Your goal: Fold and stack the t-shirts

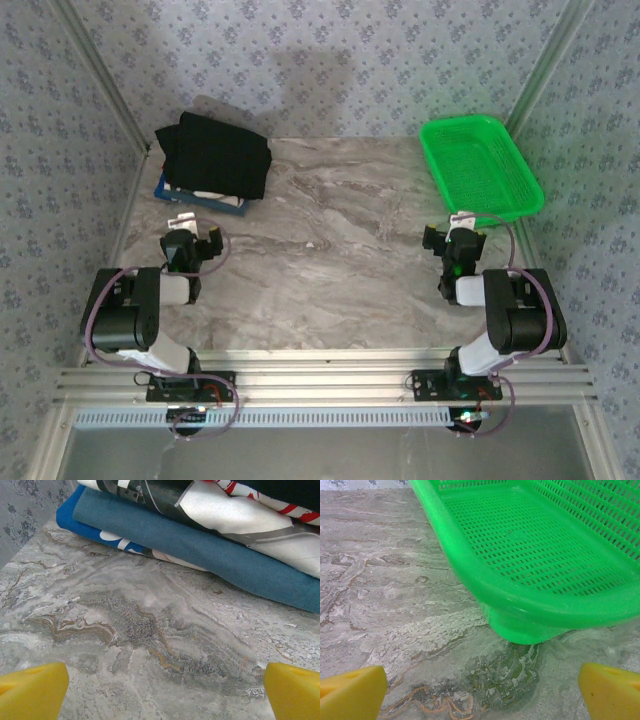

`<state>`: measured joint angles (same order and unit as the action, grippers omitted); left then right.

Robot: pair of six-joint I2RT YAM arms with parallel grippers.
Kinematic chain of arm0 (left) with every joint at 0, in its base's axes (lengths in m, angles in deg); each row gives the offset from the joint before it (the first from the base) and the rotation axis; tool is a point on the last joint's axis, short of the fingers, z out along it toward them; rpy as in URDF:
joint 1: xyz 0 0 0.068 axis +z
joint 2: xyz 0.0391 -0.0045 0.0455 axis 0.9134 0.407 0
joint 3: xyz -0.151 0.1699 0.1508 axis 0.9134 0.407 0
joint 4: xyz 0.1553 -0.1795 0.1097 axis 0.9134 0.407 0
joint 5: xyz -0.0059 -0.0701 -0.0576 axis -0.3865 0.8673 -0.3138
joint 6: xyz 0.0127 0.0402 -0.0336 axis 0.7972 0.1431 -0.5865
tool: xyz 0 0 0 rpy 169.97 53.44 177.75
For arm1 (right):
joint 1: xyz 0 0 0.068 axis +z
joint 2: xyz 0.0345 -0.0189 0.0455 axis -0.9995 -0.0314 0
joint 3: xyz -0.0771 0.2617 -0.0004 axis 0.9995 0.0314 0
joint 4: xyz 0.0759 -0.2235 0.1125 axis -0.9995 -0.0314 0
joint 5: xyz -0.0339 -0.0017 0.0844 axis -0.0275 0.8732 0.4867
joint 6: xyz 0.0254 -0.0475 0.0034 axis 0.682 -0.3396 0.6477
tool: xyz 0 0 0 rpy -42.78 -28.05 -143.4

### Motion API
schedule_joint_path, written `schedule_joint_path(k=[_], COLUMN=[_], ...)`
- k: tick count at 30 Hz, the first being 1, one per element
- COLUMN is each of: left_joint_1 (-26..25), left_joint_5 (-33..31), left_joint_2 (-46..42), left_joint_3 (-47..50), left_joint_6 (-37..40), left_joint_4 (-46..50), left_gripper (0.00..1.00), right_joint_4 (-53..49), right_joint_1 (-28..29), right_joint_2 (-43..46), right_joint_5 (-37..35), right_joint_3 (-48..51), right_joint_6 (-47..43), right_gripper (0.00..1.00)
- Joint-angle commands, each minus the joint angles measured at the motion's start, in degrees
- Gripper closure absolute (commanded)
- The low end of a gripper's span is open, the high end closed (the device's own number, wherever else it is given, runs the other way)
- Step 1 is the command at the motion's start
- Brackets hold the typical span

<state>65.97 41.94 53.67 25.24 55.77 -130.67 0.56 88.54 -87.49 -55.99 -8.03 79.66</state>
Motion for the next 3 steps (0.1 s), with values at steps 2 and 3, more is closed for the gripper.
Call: schedule_joint_path(k=[2,3], left_joint_1=[0.11,0.07], left_joint_5=[-0.49,-0.52], left_joint_2=[-0.76,-0.79], left_joint_3=[-0.96,-1.00], left_joint_6=[0.56,0.59], left_joint_4=[-1.60,-1.61], left_gripper=[0.00,0.00], right_joint_4=[1.14,1.28], right_joint_1=[-0.67,-0.60], right_joint_2=[0.12,0.12], right_joint_5=[1.74,1.57], right_joint_3=[-0.23,-0.12], right_joint_6=[-0.97,-1.10], right_gripper=[0.00,0.00])
